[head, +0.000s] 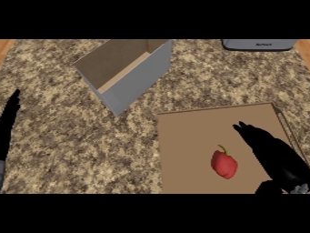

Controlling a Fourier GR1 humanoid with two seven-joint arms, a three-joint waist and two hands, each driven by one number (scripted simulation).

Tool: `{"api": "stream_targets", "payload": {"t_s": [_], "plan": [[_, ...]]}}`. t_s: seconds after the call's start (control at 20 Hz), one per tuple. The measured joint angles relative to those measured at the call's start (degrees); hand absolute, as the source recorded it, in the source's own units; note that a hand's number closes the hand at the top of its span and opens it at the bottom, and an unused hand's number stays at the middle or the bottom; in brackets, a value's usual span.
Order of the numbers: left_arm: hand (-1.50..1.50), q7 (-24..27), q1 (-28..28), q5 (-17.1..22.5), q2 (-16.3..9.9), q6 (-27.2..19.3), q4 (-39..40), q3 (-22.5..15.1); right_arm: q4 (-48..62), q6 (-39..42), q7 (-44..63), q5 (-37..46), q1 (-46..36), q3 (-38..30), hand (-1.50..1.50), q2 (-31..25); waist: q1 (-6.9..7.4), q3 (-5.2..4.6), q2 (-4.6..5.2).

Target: Pick the bell pepper from the tray and place it in the cardboard box

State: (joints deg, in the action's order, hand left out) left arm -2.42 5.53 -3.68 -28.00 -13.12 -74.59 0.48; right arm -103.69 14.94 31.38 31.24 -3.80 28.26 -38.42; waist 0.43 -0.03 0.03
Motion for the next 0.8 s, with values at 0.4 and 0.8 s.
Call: {"api": "stream_targets", "payload": {"t_s": [0.4, 0.8], "plan": [[0.0, -0.9, -0.1, -2.3, 1.5, 2.4, -0.7, 2.9, 1.3, 4.2, -0.3, 5.7, 0.4, -1.6, -1.5, 7.3, -0.36, 0.03, -0.05], [0.0, -0.9, -0.1, -4.9, 3.8, 3.2, -1.1, 4.4, 0.2, 8.4, -2.5, 7.9, 0.0, -2.6, -1.5, 12.9, -0.41, 0.03, -0.05]]}}
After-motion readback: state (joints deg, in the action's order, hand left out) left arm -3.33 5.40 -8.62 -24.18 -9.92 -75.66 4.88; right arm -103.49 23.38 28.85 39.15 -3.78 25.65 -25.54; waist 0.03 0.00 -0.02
